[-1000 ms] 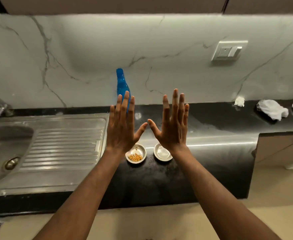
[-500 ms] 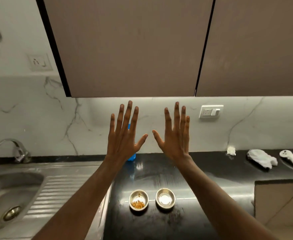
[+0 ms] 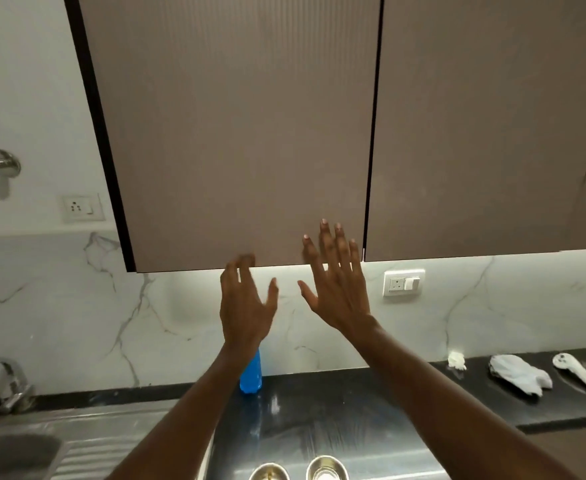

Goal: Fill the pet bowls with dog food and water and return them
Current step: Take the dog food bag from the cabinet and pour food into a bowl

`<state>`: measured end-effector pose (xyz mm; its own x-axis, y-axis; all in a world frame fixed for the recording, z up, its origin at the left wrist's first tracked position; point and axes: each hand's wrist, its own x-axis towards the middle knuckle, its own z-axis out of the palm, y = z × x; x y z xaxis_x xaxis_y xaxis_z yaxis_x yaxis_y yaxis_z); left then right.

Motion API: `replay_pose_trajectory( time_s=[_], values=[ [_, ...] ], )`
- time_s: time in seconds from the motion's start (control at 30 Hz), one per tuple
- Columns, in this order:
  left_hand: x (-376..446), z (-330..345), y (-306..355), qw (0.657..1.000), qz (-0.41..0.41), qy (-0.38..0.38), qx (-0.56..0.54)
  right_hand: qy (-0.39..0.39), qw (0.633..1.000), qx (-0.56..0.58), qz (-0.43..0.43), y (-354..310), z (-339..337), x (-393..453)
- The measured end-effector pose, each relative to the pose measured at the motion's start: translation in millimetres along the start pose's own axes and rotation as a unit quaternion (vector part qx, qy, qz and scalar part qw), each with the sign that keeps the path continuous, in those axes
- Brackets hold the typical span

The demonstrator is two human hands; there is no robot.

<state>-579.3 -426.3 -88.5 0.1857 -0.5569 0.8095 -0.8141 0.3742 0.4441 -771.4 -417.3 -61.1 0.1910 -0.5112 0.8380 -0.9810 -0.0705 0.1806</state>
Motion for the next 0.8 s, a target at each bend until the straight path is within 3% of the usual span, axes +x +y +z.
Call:
replay_pose_trajectory(
  time_s=[0.03, 0.07, 0.1, 0.17, 0.2, 0.23, 0.27, 0.4, 0.67, 0.8],
  values=[
    [1, 4, 7, 0.988, -0.1, 0.009, -0.117, -0.003, 1.0, -0.007, -0.009, 2, -1, 4],
    [6, 3, 17, 0.95, -0.22, 0.027, -0.22, -0.004, 1.0, -0.011, -0.016, 4, -2, 8],
    [11, 0, 27, 0.886, -0.345, 0.045, -0.308, -0.004, 1.0, -0.015, -0.023, 6, -3, 13],
    [21, -4, 40, 0.696, -0.528, 0.031, -0.486, -0.006, 0.999, -0.021, -0.034, 8, -4, 21],
    [25, -6, 46, 0.596, -0.562, 0.007, -0.574, -0.009, 0.999, -0.024, -0.041, 9, -5, 25],
    [29, -7, 50, 0.519, -0.564, -0.007, -0.643, -0.011, 0.999, -0.025, -0.046, 11, -7, 29],
    [31, -8, 52, 0.474, -0.553, -0.014, -0.685, -0.009, 0.998, -0.025, -0.048, 12, -8, 33],
    [39, -9, 53, 0.421, -0.529, -0.009, -0.737, 0.0, 1.0, -0.011, -0.028, 17, -14, 44],
    [45, -10, 56, 0.436, -0.519, -0.047, -0.734, -0.041, 0.999, -0.025, 0.003, 16, -23, 47],
    [46, -13, 51, 0.421, -0.523, -0.062, -0.738, -0.055, 0.998, -0.017, 0.033, 11, -33, 42]
  ],
)
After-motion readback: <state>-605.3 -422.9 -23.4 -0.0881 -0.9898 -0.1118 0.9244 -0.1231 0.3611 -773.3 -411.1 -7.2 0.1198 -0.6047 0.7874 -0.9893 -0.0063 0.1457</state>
